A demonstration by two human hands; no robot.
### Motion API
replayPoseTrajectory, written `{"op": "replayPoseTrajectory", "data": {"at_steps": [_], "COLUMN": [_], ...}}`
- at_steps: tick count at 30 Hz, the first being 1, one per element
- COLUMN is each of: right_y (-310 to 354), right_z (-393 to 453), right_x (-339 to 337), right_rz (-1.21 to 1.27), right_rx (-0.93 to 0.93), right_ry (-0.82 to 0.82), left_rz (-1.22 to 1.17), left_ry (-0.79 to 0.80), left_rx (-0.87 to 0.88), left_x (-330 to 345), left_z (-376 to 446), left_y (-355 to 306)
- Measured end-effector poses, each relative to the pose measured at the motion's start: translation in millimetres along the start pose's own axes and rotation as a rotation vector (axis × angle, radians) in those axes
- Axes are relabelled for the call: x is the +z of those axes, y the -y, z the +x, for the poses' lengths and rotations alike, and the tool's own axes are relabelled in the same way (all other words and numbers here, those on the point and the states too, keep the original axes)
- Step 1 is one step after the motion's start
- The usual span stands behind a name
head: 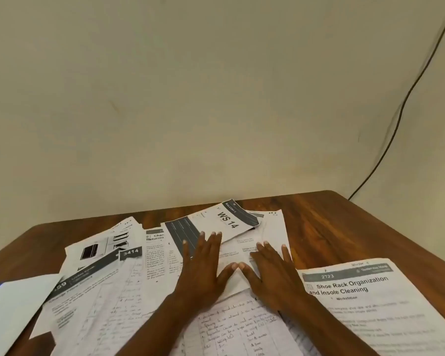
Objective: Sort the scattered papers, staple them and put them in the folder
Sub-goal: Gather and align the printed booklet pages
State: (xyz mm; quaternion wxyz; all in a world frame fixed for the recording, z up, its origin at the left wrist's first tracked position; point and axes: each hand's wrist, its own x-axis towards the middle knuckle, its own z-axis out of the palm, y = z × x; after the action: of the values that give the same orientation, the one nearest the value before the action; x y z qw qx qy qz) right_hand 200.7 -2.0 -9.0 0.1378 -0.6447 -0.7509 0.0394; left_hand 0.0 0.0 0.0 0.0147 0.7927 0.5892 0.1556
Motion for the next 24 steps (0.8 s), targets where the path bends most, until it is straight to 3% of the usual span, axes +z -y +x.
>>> {"op": "replayPoseTrajectory", "data": {"at_steps": [3,10,14,19,24], "right_y": [-0.5,5.9,17.1,35.5,55.9], "right_z": [-3.2,-4.1,-7.3,-14.3,-23.4], "right_x": [5.5,1.8,-0.1,2.4,6.5], "right_rz": [0.02,0.058,0.056,0.034,0.038], "right_rx": [-0.035,-0.022,-0.022,-0.067,-0.116], "right_ry": [0.043,0.08,0.068,0.013,0.003], "left_rz": [-0.052,-0.07,-0.049,-0.159,-0.102], "left_ry": [0.111,0.183,0.129,-0.162,-0.056], "left_rx": [-0.021,-0.068,-0.064,-0.094,-0.154], "left_x": [3.2,8.7,9.0,1.3,-2.9], "left_z": [-4.2,-5.1,-7.3,-0.9,5.8], "left_y": [4.6,14.6,22.3,26.0,27.9]}}
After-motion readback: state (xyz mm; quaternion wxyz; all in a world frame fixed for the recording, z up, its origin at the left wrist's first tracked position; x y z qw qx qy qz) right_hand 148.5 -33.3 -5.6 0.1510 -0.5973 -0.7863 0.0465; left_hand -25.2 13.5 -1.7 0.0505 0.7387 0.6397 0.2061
